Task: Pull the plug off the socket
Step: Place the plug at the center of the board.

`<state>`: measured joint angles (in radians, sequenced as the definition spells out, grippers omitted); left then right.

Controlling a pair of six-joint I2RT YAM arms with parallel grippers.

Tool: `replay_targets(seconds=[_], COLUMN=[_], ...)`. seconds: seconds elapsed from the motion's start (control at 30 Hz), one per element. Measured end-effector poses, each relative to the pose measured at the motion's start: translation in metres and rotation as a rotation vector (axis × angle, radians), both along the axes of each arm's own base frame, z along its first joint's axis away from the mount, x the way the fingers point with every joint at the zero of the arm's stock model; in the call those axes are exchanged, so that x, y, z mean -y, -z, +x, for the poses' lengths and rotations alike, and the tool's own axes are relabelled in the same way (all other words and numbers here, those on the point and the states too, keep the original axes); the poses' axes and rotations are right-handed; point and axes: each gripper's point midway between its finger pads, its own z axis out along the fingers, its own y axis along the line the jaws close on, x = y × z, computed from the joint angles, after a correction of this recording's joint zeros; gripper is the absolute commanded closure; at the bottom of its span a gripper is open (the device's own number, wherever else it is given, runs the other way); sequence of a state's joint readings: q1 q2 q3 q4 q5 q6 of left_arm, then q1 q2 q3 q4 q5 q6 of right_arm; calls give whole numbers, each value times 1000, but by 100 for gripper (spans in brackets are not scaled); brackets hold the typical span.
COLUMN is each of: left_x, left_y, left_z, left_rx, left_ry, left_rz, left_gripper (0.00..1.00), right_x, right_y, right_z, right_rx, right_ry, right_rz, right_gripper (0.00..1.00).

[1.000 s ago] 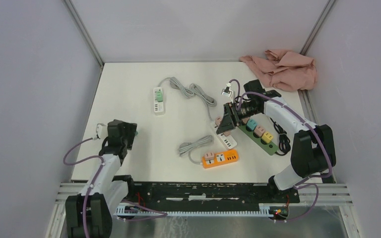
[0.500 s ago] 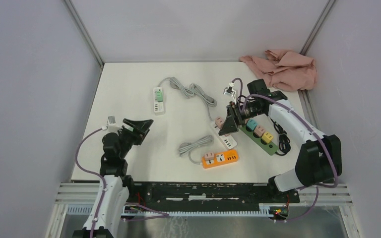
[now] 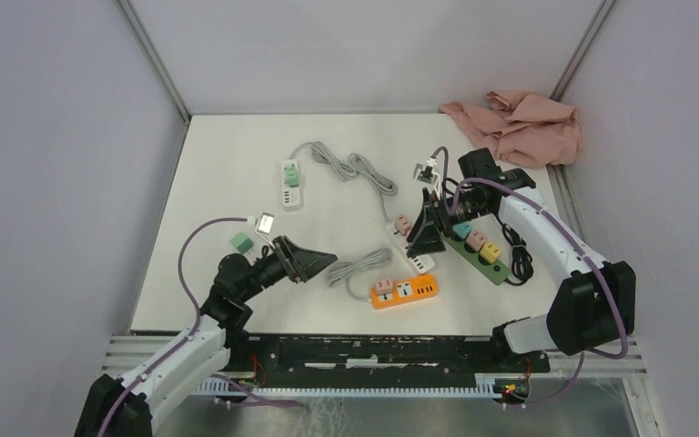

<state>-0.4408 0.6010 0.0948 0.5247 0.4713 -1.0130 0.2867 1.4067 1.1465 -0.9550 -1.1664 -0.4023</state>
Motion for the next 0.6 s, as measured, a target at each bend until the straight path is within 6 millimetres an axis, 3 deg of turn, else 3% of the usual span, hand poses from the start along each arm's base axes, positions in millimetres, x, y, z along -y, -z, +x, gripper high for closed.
replay_targets(seconds=[0.3,0.6], left_x=[45,59], left_y=[6,-6], left_z=[-32,-48], left_rx=[148,382], left_ry=[172,210], left_rz=[72,102], left_gripper=[17,20], right_x=[7,18], right_y=[-5,-4], right_z=[-26,-52], right_rx=[161,365], right_ry=[-149,-319], right_rz=[64,118], right_gripper=[26,19])
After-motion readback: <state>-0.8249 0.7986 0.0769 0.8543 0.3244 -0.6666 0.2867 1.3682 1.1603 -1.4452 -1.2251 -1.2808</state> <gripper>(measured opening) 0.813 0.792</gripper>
